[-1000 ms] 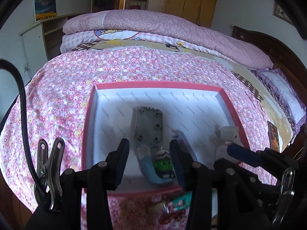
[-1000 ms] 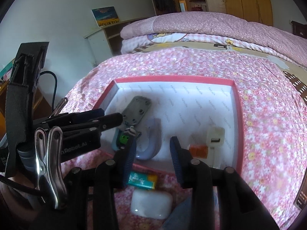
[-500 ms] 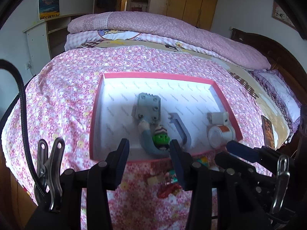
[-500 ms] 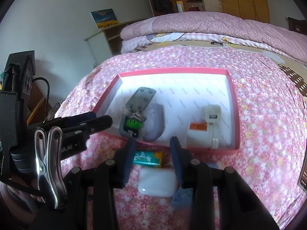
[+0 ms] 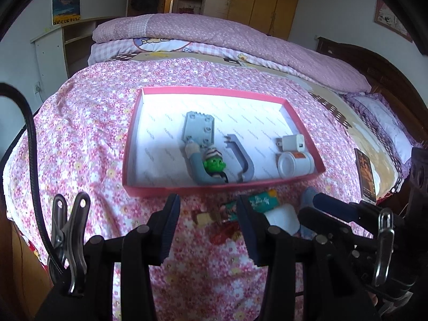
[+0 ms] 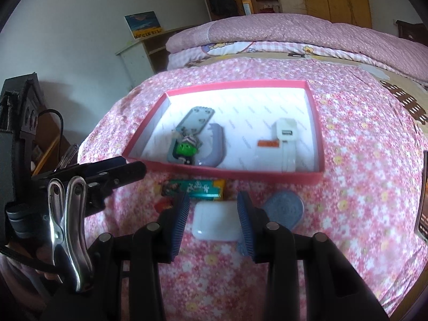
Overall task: Organize rigid objects
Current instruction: 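Lift both open tools out of the tray toward the green packet and tape dispenser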
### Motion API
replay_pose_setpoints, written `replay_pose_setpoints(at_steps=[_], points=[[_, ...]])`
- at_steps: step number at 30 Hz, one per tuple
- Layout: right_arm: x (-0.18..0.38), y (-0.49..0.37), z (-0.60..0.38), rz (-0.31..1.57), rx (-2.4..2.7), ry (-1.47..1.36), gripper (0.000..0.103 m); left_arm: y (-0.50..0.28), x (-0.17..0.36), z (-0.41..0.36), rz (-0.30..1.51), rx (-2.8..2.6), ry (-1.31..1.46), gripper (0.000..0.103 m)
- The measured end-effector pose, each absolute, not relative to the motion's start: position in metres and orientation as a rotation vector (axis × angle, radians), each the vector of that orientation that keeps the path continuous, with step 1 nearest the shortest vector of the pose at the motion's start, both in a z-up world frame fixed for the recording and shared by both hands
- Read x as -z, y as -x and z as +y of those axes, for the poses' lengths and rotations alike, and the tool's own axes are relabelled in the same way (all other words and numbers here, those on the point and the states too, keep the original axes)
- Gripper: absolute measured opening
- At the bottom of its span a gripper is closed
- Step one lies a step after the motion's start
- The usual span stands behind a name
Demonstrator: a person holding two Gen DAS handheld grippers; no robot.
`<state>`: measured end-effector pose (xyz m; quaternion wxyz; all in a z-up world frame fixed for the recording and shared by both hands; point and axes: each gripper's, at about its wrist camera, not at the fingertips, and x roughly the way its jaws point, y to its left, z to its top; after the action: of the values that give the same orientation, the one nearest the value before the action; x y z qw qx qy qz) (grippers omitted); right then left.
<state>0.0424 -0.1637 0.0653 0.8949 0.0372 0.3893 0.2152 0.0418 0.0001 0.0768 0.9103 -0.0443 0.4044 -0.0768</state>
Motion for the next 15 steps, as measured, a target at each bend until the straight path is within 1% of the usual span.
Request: replay_pose_setpoints(at_steps=[15], points=[[-0.046,-0.017,-0.182,0.841,-0.425,-0.067,0.038,-0.028,-0.061,-0.003,0.873,0.166,0.093,0.046]])
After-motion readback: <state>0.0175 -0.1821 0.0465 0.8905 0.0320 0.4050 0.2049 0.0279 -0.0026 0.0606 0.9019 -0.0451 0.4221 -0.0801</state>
